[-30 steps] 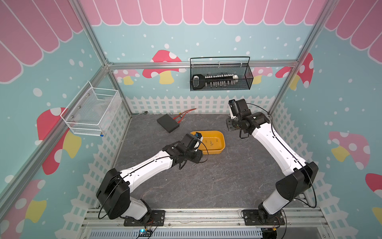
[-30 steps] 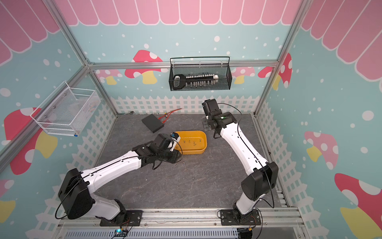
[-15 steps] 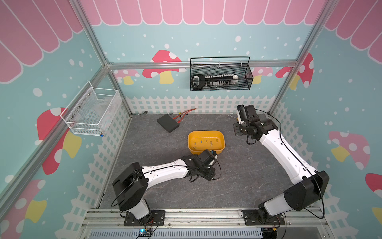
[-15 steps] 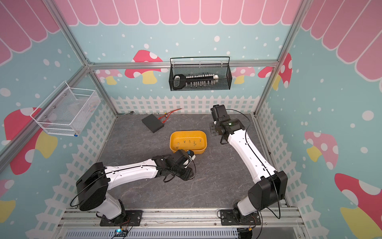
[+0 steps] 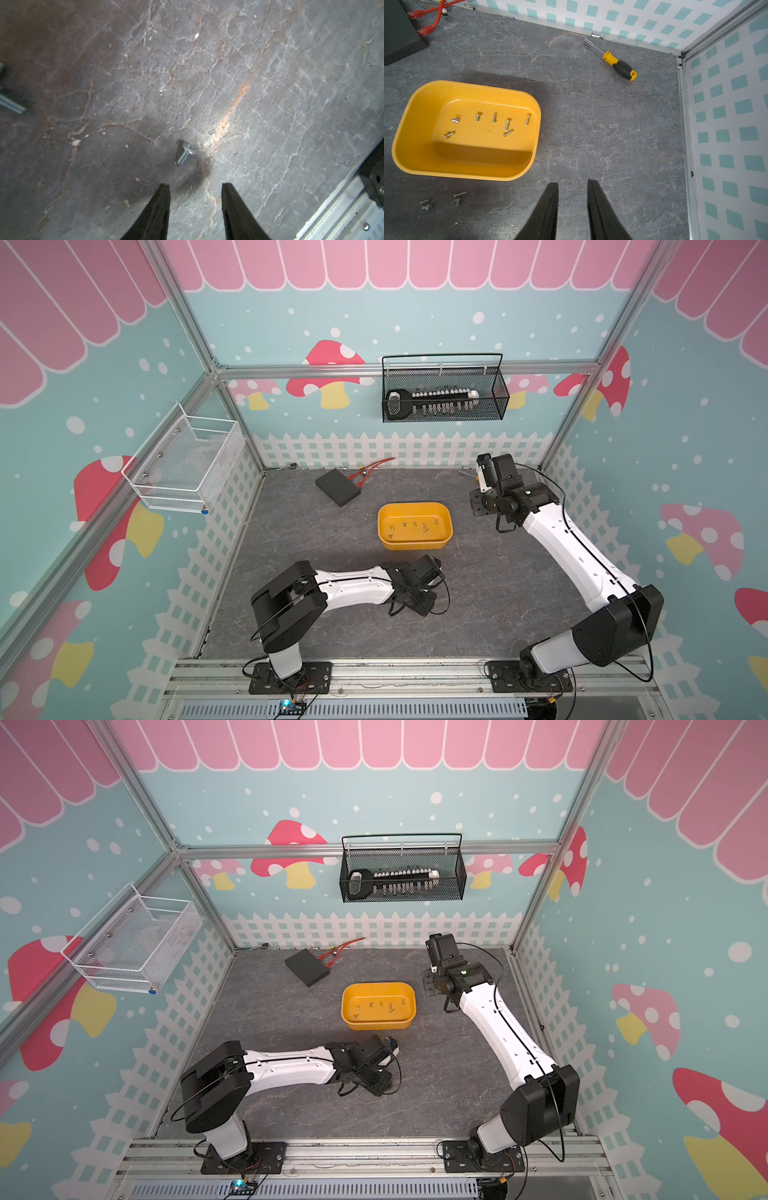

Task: Put the screws on the desktop into the storage box
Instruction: Pick up the screw from the center of the board.

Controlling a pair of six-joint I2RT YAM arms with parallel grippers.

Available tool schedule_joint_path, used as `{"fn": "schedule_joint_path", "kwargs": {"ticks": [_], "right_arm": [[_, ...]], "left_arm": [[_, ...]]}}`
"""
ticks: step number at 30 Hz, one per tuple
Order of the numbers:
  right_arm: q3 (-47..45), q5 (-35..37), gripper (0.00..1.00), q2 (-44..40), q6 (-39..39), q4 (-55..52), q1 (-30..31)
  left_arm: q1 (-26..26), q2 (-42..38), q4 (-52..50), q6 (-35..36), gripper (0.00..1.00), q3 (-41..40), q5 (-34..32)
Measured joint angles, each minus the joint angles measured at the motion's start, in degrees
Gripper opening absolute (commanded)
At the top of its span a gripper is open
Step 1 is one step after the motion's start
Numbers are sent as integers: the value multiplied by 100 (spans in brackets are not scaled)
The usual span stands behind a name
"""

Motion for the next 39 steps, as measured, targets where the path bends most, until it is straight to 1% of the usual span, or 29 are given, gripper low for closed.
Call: {"fn": "schedule_joint_path", "kwargs": {"ticks": [25,30,39], "right_arm": [[-52,-70,31,-7,-4,55,-50],[-57,-74,31,-9,-4,74,-50],[-85,-87,31,-7,-4,90,-87]], "left_arm": [[0,485,24,221,43,417,-177],[0,584,22,295,37,538,-195],[0,597,4,321,31,533,-203]]}}
